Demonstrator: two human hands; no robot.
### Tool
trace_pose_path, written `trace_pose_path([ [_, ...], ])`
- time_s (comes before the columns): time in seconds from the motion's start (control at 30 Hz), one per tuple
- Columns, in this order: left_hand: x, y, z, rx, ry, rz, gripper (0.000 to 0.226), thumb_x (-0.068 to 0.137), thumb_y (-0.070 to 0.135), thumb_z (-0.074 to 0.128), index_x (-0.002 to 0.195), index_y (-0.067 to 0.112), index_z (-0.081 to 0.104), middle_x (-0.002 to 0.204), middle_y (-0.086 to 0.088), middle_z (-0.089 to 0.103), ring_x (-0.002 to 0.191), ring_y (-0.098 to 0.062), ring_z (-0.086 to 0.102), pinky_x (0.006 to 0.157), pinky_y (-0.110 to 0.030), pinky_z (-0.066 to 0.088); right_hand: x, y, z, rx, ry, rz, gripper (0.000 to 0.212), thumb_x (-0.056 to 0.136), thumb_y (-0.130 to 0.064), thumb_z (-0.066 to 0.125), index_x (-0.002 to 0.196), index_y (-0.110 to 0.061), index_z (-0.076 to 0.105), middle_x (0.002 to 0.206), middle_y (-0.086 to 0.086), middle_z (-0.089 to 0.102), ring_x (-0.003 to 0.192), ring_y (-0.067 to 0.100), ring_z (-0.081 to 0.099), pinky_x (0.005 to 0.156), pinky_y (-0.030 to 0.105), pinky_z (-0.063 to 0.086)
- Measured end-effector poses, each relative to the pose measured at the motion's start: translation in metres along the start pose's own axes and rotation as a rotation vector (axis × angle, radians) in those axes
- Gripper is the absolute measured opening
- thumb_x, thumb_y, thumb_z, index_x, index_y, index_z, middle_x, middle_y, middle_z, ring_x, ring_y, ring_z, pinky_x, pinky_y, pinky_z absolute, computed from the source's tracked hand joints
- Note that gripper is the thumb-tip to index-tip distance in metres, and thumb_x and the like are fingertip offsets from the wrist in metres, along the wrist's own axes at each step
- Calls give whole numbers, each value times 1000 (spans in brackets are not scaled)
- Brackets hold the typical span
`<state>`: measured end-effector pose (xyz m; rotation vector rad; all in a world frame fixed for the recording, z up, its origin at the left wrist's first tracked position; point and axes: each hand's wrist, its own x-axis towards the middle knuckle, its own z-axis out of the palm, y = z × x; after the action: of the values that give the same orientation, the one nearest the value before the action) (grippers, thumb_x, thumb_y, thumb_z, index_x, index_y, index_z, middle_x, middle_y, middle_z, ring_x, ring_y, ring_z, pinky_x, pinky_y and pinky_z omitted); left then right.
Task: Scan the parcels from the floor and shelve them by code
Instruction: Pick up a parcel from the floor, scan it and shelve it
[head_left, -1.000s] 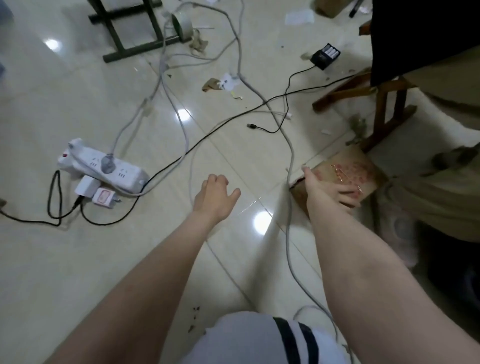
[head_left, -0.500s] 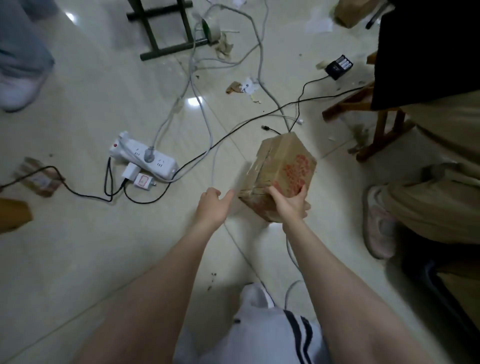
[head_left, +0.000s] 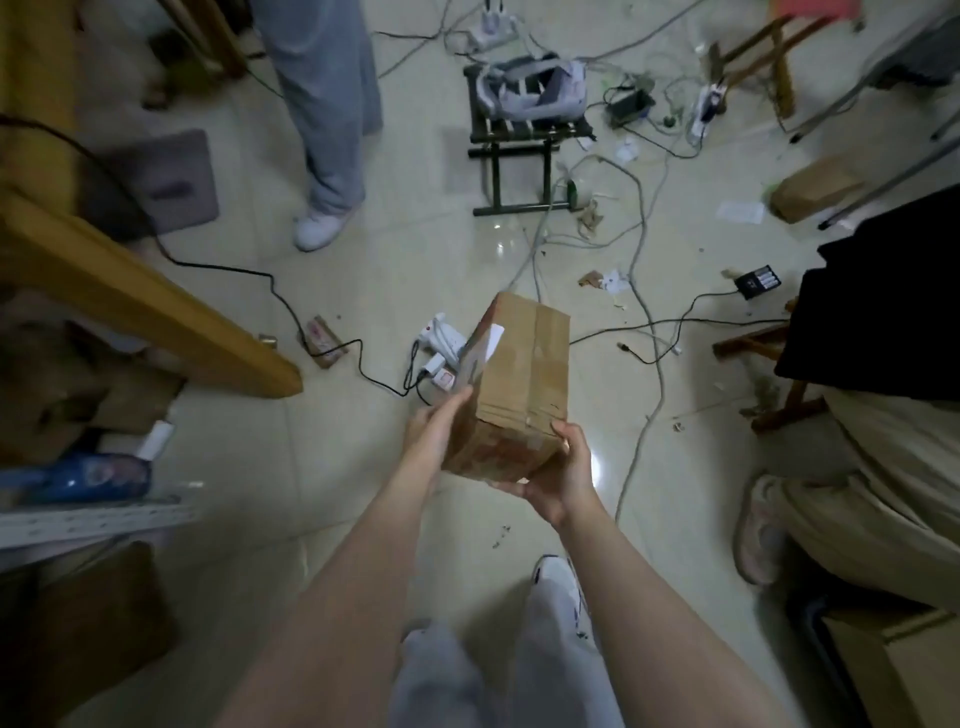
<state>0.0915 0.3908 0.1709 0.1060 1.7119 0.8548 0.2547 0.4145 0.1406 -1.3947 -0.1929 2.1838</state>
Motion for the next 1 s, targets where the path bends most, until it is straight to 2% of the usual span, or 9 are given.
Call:
trace_pose_path([
  [0.1,-53,15,-52,14,5,-42,60,71,70,74,110,25,71,103,4,74,94,-14,68,83,-29,51,-51,17,37,123,-159,95,67,81,-50,45,136,-14,57,135,21,60,126,46,53,100,73,37],
  [0.2,-99,23,-104,-116,-90,-121,88,46,78,83,118,29,72,113,-1,75,111,-24,68,105,-45,48,-103,36,77,191,-308,152,69,85,-54,38,140,-14,52,141,23,54,131,49,47,103,76,31],
  [0.33,-179,29,-159,-317,-158,-104,53,72,52,73,118,25,71,116,-9,73,107,-31,66,95,-48,51,-163,63,123,153,-440,223,77,84,-58,39,150,-17,42,148,24,45,136,51,41,105,77,27],
  [0.4,-214,27,-183,-355,-151,-78,58,68,48,73,120,22,70,116,-13,73,107,-34,65,93,-51,53,-190,75,140,145,-498,248,74,86,-55,38,149,-17,44,149,24,45,137,50,40,106,77,25],
  [0.57,-291,6,-243,-336,-12,14,85,45,50,79,123,20,67,115,-11,74,113,-33,65,95,-58,53,-237,106,168,22,-434,225,37,70,-29,59,102,-17,72,118,13,67,113,31,58,106,69,34],
  [0.7,-327,-21,-275,-374,115,18,83,47,53,79,126,32,61,115,-2,73,109,-25,65,96,-53,53,-257,131,190,-178,-304,192,30,49,-23,67,76,-23,54,86,6,56,82,20,55,101,45,44],
  [0.8,-341,-38,-286,-442,221,50,70,64,48,82,129,41,55,118,4,69,110,-22,62,95,-53,53,-256,135,213,-386,-254,180,5,78,-26,55,82,-24,59,89,4,56,78,18,54,84,34,43],
  [0.9,-344,-45,-291,-522,295,86,59,79,36,81,128,47,49,117,11,66,105,-16,62,90,-47,54,-252,130,245,-581,-368,209,50,92,-60,48,115,-22,71,113,8,71,101,27,64,91,41,45],
  [1.0,-338,-30,-299,-582,352,113,70,73,36,85,131,46,47,120,7,66,104,-17,61,88,-45,55,-250,123,278,-766,-524,178,52,86,-57,56,124,-23,66,116,8,72,103,25,66,91,42,47],
])
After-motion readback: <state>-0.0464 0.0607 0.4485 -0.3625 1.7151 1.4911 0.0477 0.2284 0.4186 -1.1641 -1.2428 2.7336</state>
